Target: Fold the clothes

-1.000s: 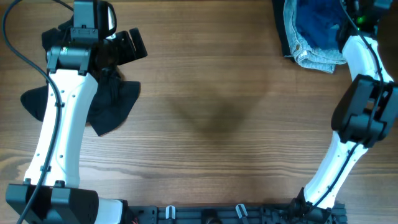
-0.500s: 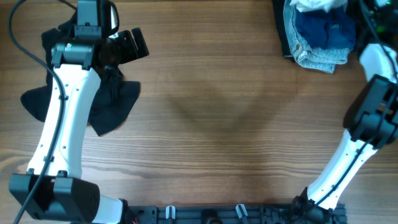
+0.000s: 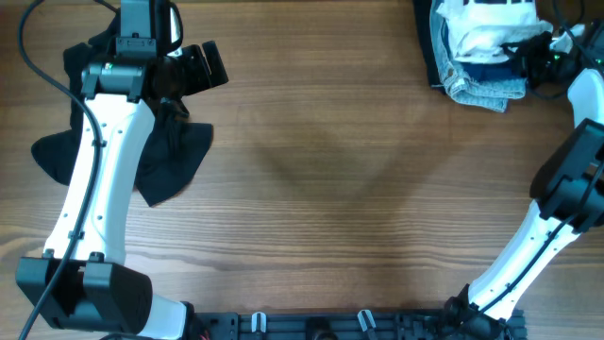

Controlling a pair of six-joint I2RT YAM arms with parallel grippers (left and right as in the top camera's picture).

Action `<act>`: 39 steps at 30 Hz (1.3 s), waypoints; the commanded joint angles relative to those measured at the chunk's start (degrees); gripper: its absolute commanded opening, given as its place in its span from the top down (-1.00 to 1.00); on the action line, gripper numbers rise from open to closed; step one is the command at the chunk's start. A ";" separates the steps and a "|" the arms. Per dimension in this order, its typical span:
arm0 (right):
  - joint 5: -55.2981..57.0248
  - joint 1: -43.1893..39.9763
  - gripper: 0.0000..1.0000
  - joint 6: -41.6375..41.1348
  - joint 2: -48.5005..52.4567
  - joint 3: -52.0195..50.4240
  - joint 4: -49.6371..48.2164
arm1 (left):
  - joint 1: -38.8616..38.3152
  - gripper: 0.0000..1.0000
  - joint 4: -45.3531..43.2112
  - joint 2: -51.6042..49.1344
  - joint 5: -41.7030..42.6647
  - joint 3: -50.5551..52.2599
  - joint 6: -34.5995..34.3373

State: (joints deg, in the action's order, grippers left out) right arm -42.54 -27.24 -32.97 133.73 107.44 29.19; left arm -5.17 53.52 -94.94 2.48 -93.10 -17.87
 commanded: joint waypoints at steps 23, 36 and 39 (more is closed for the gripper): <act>18.01 6.49 -0.47 24.26 -17.31 -1.11 3.58 | 0.15 -0.99 -0.98 -0.66 0.42 0.09 1.16; 39.36 14.03 -1.00 23.58 -1.11 -1.25 -15.74 | 0.15 -0.99 -1.88 -0.79 0.42 0.11 1.16; 41.27 13.33 -0.99 20.90 1.99 -1.97 -11.28 | 0.15 -0.99 -2.08 -0.79 -0.04 0.09 1.14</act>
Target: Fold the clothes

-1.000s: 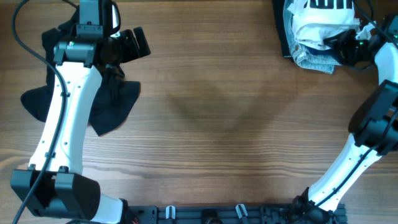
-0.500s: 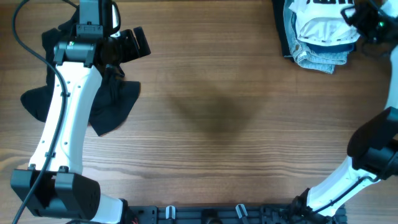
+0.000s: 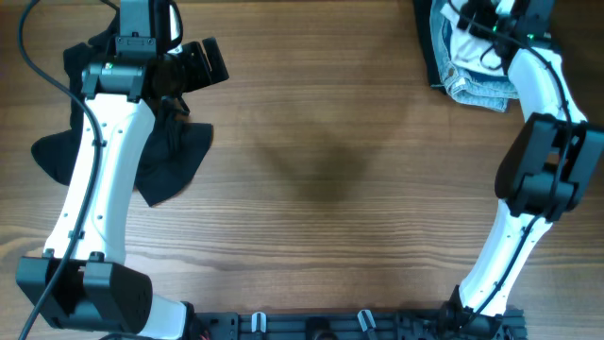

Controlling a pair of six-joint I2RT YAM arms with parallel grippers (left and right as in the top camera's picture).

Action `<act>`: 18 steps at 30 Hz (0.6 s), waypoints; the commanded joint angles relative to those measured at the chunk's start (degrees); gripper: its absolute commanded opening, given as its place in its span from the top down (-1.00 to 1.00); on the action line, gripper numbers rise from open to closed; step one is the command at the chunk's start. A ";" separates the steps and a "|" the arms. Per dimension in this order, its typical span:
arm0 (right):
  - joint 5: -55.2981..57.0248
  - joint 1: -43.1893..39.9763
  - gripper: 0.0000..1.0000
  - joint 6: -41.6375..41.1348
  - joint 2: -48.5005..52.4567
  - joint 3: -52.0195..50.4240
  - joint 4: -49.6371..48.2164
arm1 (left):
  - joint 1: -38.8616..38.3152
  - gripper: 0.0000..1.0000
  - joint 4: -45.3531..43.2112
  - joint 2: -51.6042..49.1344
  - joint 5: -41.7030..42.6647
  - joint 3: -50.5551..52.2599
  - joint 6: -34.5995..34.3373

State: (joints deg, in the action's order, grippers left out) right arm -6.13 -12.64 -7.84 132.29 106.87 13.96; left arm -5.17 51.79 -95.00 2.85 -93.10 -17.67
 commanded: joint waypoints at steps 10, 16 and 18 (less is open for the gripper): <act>-0.33 -1.25 -0.99 -2.54 8.00 -2.32 6.23 | 0.15 -1.00 -0.68 -0.81 -1.49 0.11 0.96; -3.19 -1.25 -0.99 -1.99 -0.11 -1.81 6.21 | 0.15 -1.00 -0.85 -0.81 -1.51 0.09 0.96; -3.10 -1.25 -0.99 -0.44 -6.05 -1.81 6.25 | 0.15 -0.99 -0.81 -0.81 -2.12 0.11 0.94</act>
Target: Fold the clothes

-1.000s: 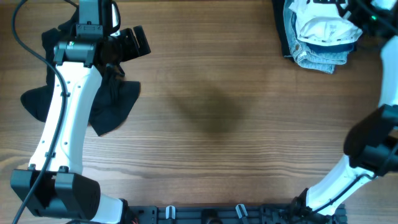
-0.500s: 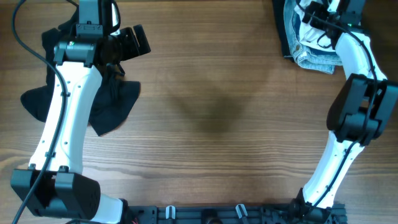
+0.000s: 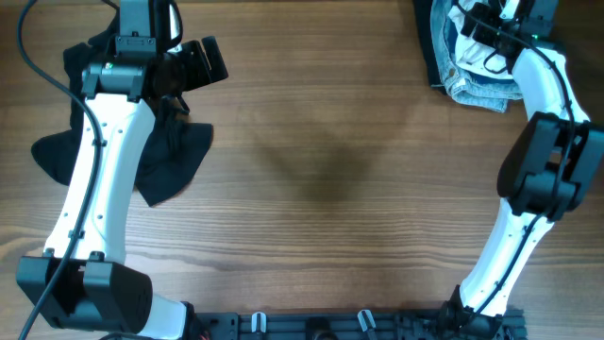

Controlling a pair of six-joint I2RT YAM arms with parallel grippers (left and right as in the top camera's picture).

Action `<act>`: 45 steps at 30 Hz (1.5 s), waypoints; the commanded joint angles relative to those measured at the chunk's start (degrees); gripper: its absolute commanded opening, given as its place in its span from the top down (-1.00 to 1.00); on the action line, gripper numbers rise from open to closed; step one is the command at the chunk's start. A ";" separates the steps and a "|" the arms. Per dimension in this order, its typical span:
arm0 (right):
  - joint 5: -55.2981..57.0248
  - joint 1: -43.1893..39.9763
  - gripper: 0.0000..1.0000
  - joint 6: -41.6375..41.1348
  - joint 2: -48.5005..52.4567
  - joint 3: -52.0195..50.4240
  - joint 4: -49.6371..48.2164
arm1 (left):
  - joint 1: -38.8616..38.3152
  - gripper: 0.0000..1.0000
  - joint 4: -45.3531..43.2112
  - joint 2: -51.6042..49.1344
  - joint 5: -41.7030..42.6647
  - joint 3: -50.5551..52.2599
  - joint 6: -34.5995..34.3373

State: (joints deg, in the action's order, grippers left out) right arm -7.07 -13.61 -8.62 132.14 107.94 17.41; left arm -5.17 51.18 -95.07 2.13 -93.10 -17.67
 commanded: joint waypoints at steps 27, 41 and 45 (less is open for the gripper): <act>-18.69 -0.28 -1.00 -2.49 -53.70 -2.91 46.58 | 0.15 -1.00 0.07 -0.74 -1.60 0.09 0.92; -17.35 0.11 -1.00 0.46 -52.78 -4.24 47.98 | 0.15 -0.99 0.07 -0.74 -1.60 0.09 0.92; -13.35 3.10 -1.00 4.13 -58.18 -13.33 36.96 | 0.15 -0.99 0.07 -0.74 -1.60 0.09 0.92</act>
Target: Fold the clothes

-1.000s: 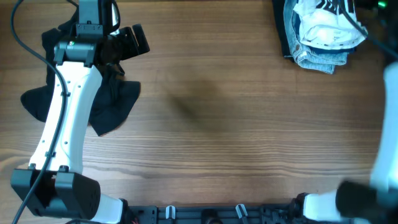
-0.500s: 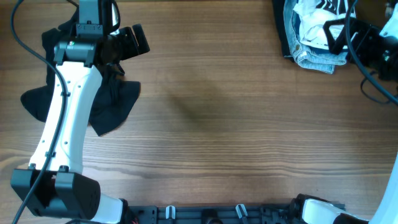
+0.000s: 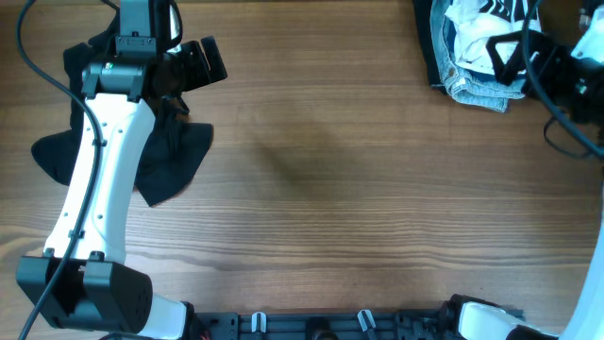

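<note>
A black garment (image 3: 165,156) lies crumpled at the table's left side, partly under my left arm. My left gripper (image 3: 200,64) hangs over its upper edge, fingers apart, with nothing seen between them. At the back right is a pile of clothes (image 3: 472,57): a white printed garment on top of blue denim. My right gripper (image 3: 508,59) is high over the pile's right side, close to the camera. Its dark fingers overlap the white cloth, and whether they grip it does not show.
The wooden table (image 3: 321,179) runs between the two heaps. Cables (image 3: 566,123) trail from the right wrist near the right edge. A black rail (image 3: 359,326) with the arm bases runs along the front edge.
My right arm has swung out to the right and risen toward the camera, its gripper still over the pile. The white garment's outline looks shifted. The left arm and black garment have not moved.
My right gripper first sat at the pile's right edge, arm bent in from the right. It then reached over the white garment on top and stayed there. Now the arm is raised and out to the right. The left arm stayed still throughout.
</note>
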Controlling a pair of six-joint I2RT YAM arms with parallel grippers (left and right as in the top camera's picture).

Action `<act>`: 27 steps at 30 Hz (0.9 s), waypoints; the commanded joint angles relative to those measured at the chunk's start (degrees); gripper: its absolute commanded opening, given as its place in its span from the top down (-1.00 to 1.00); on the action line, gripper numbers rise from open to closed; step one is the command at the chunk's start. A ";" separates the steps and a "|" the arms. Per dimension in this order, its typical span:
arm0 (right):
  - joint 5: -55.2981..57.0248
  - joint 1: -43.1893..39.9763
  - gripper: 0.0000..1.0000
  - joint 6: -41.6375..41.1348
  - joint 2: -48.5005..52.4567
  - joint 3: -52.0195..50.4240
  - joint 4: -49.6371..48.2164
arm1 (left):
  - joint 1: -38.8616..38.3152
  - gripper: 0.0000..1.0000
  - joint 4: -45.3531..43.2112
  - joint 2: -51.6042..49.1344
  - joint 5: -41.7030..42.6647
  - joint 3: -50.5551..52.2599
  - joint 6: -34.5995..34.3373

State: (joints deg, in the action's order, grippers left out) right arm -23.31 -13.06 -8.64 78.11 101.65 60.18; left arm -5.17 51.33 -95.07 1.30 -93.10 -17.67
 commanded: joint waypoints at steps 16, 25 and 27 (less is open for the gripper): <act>6.58 10.67 -0.99 6.91 -50.66 -79.97 -61.16 | 0.15 -0.99 -0.09 -0.74 -0.76 0.09 0.92; 15.21 17.03 -1.00 6.93 -68.15 -96.37 -63.93 | 0.15 -0.99 -0.11 -0.74 -0.76 0.11 0.92; 16.81 17.88 -1.00 6.95 -69.88 -97.31 -63.60 | 0.15 -0.99 -0.11 -0.74 -0.76 0.11 0.92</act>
State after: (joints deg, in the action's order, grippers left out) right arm -11.99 3.42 -2.24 11.42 5.69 -3.46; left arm -5.17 51.35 -95.26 1.30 -93.10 -17.67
